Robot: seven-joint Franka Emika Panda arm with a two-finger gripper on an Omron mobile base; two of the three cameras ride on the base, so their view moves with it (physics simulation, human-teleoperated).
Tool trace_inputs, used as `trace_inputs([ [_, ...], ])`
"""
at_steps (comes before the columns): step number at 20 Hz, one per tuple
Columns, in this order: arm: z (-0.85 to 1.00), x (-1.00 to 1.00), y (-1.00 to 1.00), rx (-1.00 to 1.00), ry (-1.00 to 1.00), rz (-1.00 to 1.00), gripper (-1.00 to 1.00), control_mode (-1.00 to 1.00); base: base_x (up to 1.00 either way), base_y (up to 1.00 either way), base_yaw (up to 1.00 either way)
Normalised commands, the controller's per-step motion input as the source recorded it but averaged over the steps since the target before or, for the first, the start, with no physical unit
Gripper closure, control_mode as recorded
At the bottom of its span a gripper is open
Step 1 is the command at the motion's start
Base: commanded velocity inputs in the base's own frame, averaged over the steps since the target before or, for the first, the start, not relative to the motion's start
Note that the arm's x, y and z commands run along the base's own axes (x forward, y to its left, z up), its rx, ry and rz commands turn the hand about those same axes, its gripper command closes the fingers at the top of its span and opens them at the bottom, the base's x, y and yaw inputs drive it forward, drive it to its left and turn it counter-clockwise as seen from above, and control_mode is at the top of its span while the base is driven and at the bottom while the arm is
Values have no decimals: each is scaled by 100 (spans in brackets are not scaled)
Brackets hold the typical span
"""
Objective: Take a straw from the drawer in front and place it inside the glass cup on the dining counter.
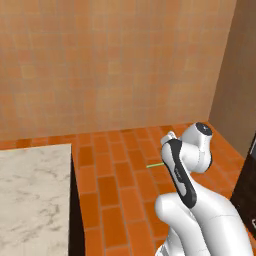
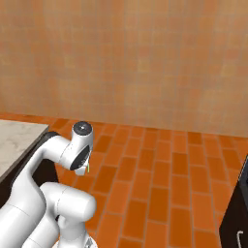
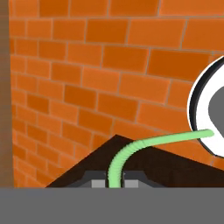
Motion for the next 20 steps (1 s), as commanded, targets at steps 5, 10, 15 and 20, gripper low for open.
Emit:
trace_inputs([
  [5, 0, 0, 0, 0, 0, 0, 100, 100, 100, 27, 6],
  [10, 0, 0, 0, 0, 0, 0, 100, 100, 100, 14, 15],
  [15, 0, 0, 0, 0, 0, 0, 100, 100, 100, 3, 30],
  [20, 0, 0, 0, 0, 0, 0, 100, 100, 100, 0, 48],
])
